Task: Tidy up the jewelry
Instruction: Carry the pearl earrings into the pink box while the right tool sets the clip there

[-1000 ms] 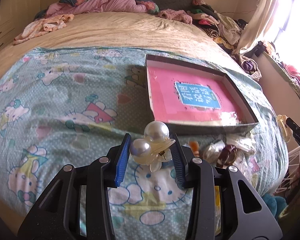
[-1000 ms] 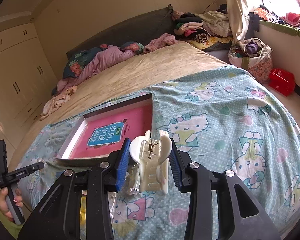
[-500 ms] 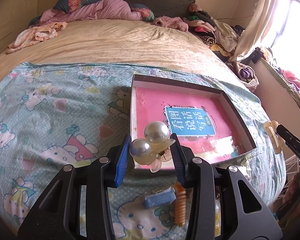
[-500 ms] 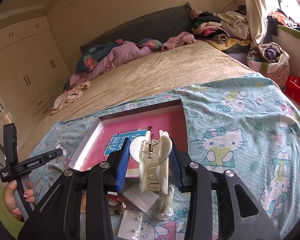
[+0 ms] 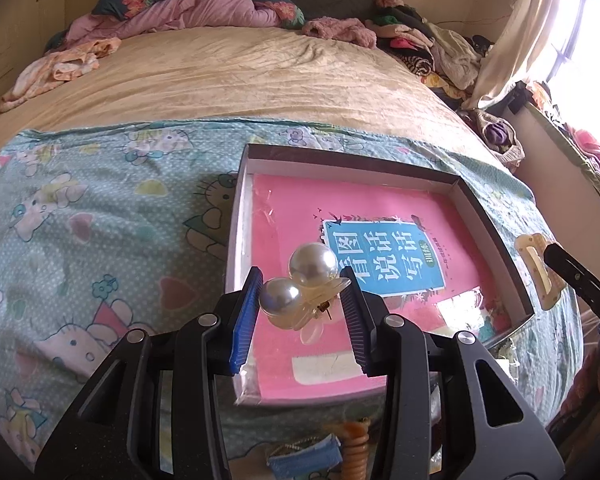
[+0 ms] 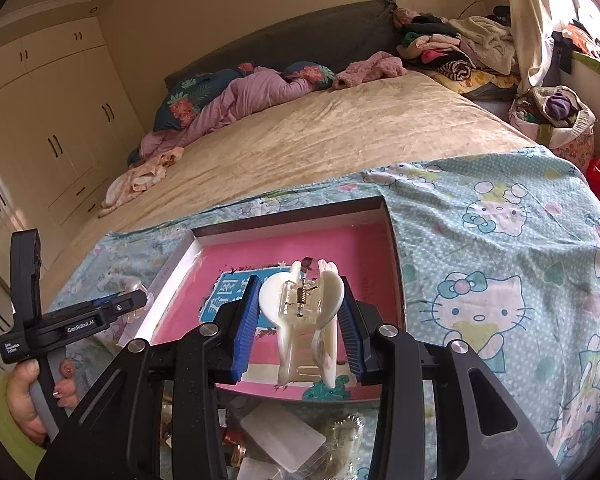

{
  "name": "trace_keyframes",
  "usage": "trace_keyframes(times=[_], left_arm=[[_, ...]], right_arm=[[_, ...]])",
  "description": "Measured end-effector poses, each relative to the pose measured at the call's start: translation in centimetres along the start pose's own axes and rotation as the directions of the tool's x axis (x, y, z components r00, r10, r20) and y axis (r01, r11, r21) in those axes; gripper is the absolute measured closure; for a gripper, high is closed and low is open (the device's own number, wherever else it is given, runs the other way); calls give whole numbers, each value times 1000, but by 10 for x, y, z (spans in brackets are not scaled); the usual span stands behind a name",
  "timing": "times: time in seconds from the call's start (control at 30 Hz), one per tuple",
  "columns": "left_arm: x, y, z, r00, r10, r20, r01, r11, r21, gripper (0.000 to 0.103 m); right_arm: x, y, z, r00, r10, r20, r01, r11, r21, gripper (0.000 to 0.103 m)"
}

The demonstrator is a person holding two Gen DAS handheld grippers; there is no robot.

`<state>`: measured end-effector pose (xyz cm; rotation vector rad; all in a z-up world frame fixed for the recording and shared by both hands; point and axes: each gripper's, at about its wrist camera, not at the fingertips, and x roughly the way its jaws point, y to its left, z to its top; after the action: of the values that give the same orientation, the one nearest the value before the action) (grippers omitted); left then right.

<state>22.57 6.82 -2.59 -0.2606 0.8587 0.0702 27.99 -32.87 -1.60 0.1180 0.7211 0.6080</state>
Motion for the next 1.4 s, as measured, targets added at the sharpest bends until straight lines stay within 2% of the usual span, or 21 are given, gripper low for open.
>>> trace_keyframes(times=[0.17,0.53,1.03,1.1,1.13,1.17,1.33,1.4], left_arm=[[18,0,-1,1000,4,-31,-4,1000,8,72],[40,-8,-12,997,15,-82,-11,999,42,72],[40,-11,-14,997,25,-76,-20,998,59,71],[40,-11,-14,997,27,-76,-22,998,60,71],[40,-12,-14,997,28,-77,-23,998,62,71],[40,-12,-15,997,28,-77,-24,998,62,71],[38,-11,-16,997,26,-79,-21,998,61,69],[36,-10,-16,997,24,-75,-19,998,59,53]], right_arm=[[13,-1,-1,1000,-24,-13,24,999,-41,67],[34,-18,-18,996,-45,-70,45,999,-6,67],[39,-28,-28,992,-73,-100,74,997,11,66],[37,-27,-28,992,-74,-99,76,997,14,60],[36,-27,-29,993,-74,-96,76,997,15,52],[34,-27,-29,993,-73,-94,75,997,18,49],[20,-29,-30,997,-48,-68,51,997,53,41],[13,-29,-28,998,-46,-49,49,997,63,36]])
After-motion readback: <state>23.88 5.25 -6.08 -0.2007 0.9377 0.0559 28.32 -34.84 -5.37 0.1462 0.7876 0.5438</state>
